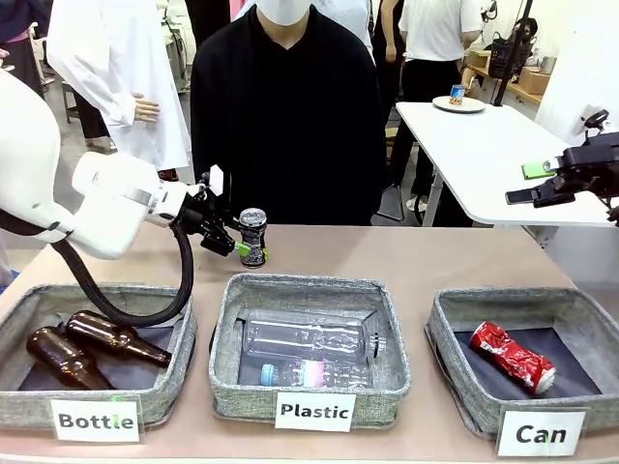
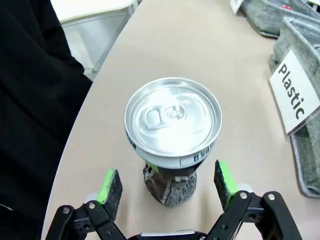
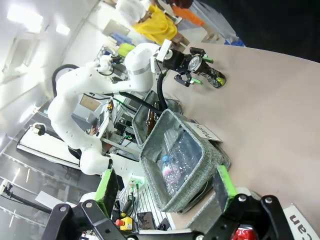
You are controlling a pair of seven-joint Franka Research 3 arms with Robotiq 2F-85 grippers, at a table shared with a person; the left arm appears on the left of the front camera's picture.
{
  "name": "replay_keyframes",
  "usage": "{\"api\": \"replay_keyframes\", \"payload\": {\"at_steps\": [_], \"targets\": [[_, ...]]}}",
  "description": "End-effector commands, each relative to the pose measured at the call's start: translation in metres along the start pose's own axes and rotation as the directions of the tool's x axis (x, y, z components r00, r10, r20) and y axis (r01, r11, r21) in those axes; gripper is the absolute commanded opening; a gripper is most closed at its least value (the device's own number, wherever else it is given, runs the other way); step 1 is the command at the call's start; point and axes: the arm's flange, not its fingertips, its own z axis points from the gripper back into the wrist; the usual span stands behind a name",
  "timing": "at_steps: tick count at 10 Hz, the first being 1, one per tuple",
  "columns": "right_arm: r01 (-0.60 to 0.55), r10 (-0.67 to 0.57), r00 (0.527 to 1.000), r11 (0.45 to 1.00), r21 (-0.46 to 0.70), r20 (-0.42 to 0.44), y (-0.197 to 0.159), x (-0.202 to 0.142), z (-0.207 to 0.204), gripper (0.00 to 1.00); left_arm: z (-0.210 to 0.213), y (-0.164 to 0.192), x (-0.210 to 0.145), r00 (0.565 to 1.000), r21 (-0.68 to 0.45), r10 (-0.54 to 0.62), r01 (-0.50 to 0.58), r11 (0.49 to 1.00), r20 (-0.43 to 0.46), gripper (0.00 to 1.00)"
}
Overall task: Sort the can waste into the basket.
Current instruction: Pick up the can waste from the table and place it in the right Fabric basket.
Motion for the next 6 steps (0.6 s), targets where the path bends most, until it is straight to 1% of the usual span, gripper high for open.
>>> {"api": "replay_keyframes", "payload": {"at_steps": [1,2,3,4,5,6], "targets": [[-0.019,0.019,1.000,1.000,0.003,-0.005,0.0018,-0.0024,0.0009,1.00,-0.0065,0.0121,0.0039,0.999,-0.031,0.010,-0.009,0.999,0.047,0.96],[-0.019,0.019,1.000,1.000,0.003,-0.005,0.0018,-0.0024,0.0009,1.00,-0.0091,0.0142,0.0043,0.997,-0.044,0.025,-0.022,0.999,0.068,0.96],[-0.019,0.019,1.000,1.000,0.003,-0.005,0.0018,-0.0024,0.0009,1.00,-0.0125,0.0151,0.0054,0.996,-0.058,0.033,-0.028,0.998,0.086,0.73],[-0.019,0.019,1.000,1.000,0.003,-0.005,0.0018,-0.0024,0.0009,1.00,-0.0134,0.0144,0.0044,0.995,-0.077,0.041,-0.034,0.996,0.093,0.38],[-0.019,0.019,1.000,1.000,0.003,-0.005,0.0018,-0.0024,0.0009,1.00,-0.0143,0.0154,0.0047,0.994,-0.093,0.045,-0.036,0.995,0.100,0.14],[-0.019,0.019,1.000,1.000,0.003,-0.005,0.0018,-0.0024,0.0009,1.00,-0.0147,0.0159,0.0057,0.993,-0.100,0.048,-0.037,0.994,0.105,0.00]]}}
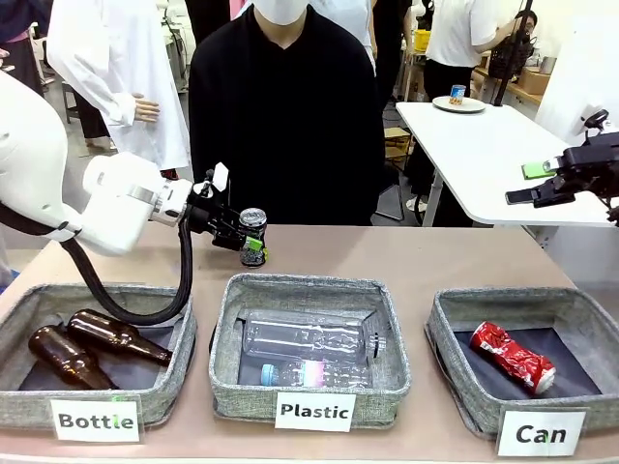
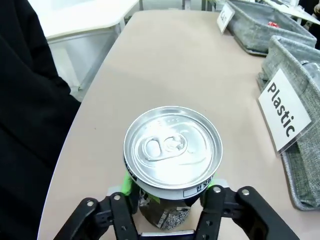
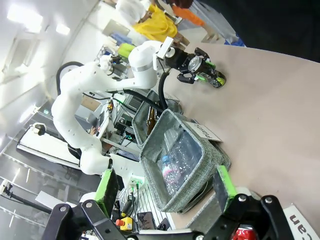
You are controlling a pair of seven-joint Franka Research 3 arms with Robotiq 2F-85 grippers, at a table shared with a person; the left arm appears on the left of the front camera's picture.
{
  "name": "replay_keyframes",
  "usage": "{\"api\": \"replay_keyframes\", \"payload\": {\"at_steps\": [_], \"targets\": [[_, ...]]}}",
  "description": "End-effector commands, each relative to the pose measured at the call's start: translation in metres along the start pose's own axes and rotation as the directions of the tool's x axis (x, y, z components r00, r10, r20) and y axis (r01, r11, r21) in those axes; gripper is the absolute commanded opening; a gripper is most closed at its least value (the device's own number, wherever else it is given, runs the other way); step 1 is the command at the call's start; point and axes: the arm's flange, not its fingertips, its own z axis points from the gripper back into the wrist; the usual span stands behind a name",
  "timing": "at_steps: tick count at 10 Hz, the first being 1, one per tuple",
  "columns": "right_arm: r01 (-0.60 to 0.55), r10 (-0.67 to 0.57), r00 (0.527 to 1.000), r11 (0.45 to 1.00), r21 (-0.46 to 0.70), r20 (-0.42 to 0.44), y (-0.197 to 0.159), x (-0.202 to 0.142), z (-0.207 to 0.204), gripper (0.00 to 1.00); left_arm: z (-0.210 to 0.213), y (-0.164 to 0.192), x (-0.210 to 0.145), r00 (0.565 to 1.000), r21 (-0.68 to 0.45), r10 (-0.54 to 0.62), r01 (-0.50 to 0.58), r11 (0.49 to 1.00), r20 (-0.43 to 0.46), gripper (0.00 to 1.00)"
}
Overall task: Sort the can waste into the basket.
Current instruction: Pick up the can waste from the table and place it in the right Fabric basket.
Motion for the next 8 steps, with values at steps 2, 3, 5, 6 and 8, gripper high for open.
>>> {"api": "replay_keyframes", "payload": {"at_steps": [2,3,5,6,8], "targets": [[-0.019,0.019,1.000,1.000,0.003,-0.005,0.002,-0.002,0.001,1.00,0.000,0.007,0.006,0.999,-0.008,0.022,-0.021,1.000,0.031,0.00],[-0.019,0.019,1.000,1.000,0.003,-0.005,0.002,-0.002,0.001,1.00,0.002,0.008,0.007,0.999,-0.013,0.026,-0.026,1.000,0.040,0.00],[-0.019,0.019,1.000,1.000,0.003,-0.005,0.002,-0.002,0.001,1.00,0.013,0.003,0.011,0.996,-0.025,0.069,-0.068,0.997,0.047,0.00],[-0.019,0.019,1.000,1.000,0.003,-0.005,0.002,-0.002,0.001,1.00,0.024,-0.003,0.016,0.996,-0.003,0.070,-0.070,0.998,0.062,0.00],[-0.019,0.019,1.000,1.000,0.003,-0.005,0.002,-0.002,0.001,1.00,0.073,-0.022,0.031,0.995,-0.005,0.072,-0.072,0.997,0.071,0.00]]}}
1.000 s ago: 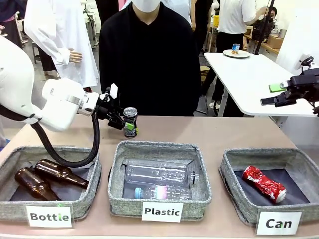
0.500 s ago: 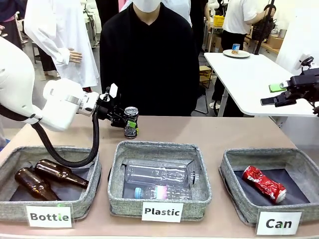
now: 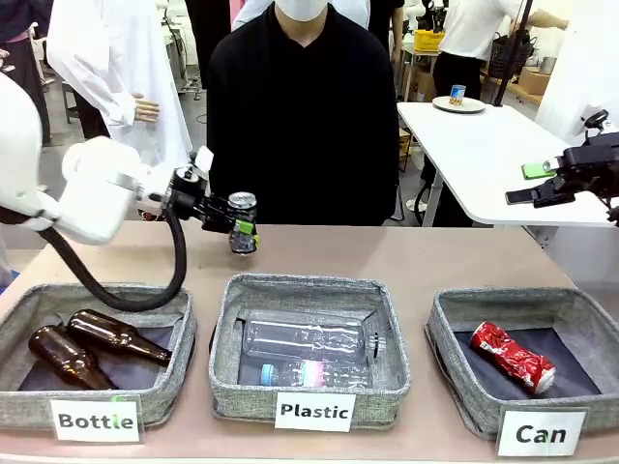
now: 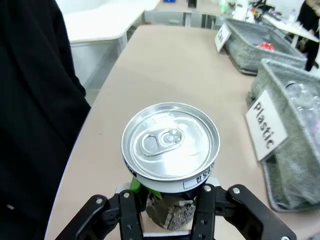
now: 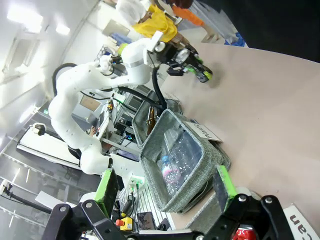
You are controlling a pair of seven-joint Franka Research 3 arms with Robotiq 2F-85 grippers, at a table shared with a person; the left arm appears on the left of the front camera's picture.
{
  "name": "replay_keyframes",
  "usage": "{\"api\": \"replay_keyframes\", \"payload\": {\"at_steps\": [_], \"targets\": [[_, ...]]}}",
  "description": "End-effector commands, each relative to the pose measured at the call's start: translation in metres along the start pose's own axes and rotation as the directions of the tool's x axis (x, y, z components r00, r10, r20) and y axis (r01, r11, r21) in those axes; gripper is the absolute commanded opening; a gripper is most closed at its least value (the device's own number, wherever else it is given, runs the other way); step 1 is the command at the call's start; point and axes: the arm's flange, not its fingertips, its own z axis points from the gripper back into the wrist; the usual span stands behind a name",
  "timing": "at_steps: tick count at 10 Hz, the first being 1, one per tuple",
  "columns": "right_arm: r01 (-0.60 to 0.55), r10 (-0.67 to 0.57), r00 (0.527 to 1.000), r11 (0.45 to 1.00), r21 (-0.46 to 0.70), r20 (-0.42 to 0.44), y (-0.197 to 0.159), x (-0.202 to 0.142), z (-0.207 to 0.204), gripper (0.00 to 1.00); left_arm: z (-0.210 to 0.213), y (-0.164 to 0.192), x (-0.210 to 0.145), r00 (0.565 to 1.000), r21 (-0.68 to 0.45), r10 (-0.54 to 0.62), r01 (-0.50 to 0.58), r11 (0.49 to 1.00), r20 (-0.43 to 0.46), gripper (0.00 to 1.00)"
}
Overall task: Sort the can waste into the basket.
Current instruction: Pick up the can waste from the table and place it in the right Fabric basket.
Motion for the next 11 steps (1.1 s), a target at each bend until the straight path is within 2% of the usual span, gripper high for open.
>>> {"api": "replay_keyframes", "payload": {"at_steps": [1,2,4,6,7,8,10,11], "targets": [[-0.019,0.019,1.000,1.000,0.003,-0.005,0.002,-0.002,0.001,1.00,0.062,-0.035,0.024,0.999,-0.057,0.039,-0.039,0.998,-0.002,0.00],[-0.019,0.019,1.000,1.000,0.003,-0.005,0.002,-0.002,0.001,1.00,0.098,-0.057,0.039,0.996,-0.065,0.070,-0.073,0.995,-0.048,0.00],[-0.019,0.019,1.000,1.000,0.003,-0.005,0.002,-0.002,0.001,1.00,0.148,-0.103,0.053,0.997,-0.105,0.045,-0.052,0.993,-0.068,0.00],[-0.019,0.019,1.000,1.000,0.003,-0.005,0.002,-0.002,0.001,1.00,0.193,-0.159,0.049,0.998,-0.091,-0.039,0.035,0.995,-0.039,0.00],[-0.019,0.019,1.000,1.000,0.003,-0.005,0.002,-0.002,0.001,1.00,0.204,-0.168,0.037,0.998,-0.050,-0.064,0.064,0.997,0.006,0.00],[-0.019,0.019,1.000,1.000,0.003,-0.005,0.002,-0.002,0.001,1.00,0.184,-0.133,0.057,0.999,-0.088,0.014,-0.018,0.996,-0.052,0.00],[-0.019,0.019,1.000,1.000,0.003,-0.005,0.002,-0.002,0.001,1.00,0.184,-0.133,0.057,0.999,-0.088,0.014,-0.018,0.996,-0.052,0.00],[-0.019,0.019,1.000,1.000,0.003,-0.005,0.002,-0.002,0.001,1.00,0.197,-0.154,0.051,0.999,-0.077,-0.010,0.008,0.997,-0.038,0.41]]}}
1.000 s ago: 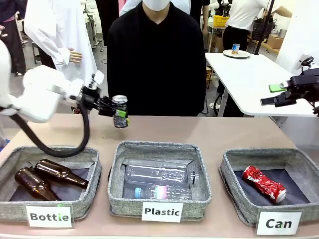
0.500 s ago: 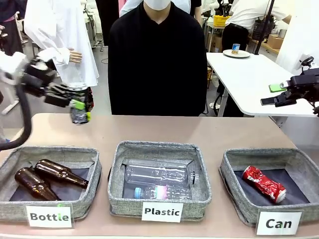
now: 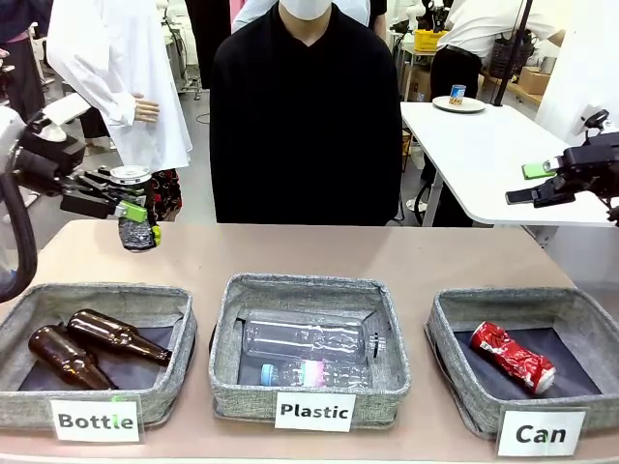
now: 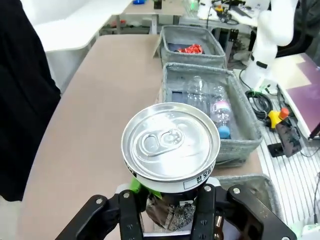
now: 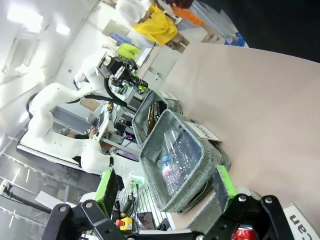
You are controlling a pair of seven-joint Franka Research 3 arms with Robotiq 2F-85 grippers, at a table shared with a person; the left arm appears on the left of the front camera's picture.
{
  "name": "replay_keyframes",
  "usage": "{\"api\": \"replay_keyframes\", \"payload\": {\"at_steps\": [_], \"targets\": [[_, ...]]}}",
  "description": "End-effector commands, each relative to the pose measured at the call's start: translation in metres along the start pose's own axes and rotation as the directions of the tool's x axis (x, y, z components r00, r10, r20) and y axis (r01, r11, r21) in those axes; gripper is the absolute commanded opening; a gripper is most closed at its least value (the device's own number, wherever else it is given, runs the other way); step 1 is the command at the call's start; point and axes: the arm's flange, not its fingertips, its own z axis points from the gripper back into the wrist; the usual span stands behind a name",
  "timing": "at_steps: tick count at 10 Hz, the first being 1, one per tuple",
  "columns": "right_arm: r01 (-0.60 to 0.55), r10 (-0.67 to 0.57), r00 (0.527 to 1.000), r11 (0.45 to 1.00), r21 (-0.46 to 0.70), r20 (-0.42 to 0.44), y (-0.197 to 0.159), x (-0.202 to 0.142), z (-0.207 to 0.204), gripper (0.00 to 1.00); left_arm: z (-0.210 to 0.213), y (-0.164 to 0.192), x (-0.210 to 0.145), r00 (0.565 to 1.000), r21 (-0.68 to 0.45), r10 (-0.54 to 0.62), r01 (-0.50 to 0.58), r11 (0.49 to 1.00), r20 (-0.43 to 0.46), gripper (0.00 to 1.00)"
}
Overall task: Sort the can waste into the basket.
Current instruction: Pick up the can waste from the table and place it in the right Fabric basket.
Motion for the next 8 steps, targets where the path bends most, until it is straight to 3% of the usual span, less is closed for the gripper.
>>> {"api": "replay_keyframes", "payload": {"at_steps": [1,2,4,5,6,8], "targets": [[-0.019,0.019,1.000,1.000,0.003,-0.005,0.002,-0.002,0.001,1.00,-0.019,-0.006,0.007,0.960,-0.172,-0.098,0.146,0.974,0.262,0.41],[-0.019,0.019,1.000,1.000,0.003,-0.005,0.002,-0.002,0.001,1.00,-0.053,-0.028,0.031,0.926,-0.230,-0.135,0.225,0.947,0.352,0.41],[0.000,0.000,1.000,1.000,0.000,0.000,0.000,0.000,0.000,1.00,-0.133,-0.075,0.091,0.949,-0.322,-0.102,0.201,0.925,0.298,0.41],[0.024,-0.044,0.990,0.988,-0.156,-0.132,0.032,-0.011,0.025,1.00,-0.182,-0.089,0.116,0.957,-0.336,-0.046,0.146,0.931,0.288,0.41],[0.117,-0.173,0.961,0.962,-0.247,-0.217,0.049,-0.027,0.056,1.00,-0.234,-0.100,0.138,0.961,-0.366,0.018,0.088,0.926,0.277,0.41],[0.215,-0.345,0.924,0.825,-0.522,-0.164,0.062,-0.065,0.119,1.00,-0.332,-0.110,0.169,0.968,-0.322,0.065,0.017,0.947,0.243,0.41]]}}
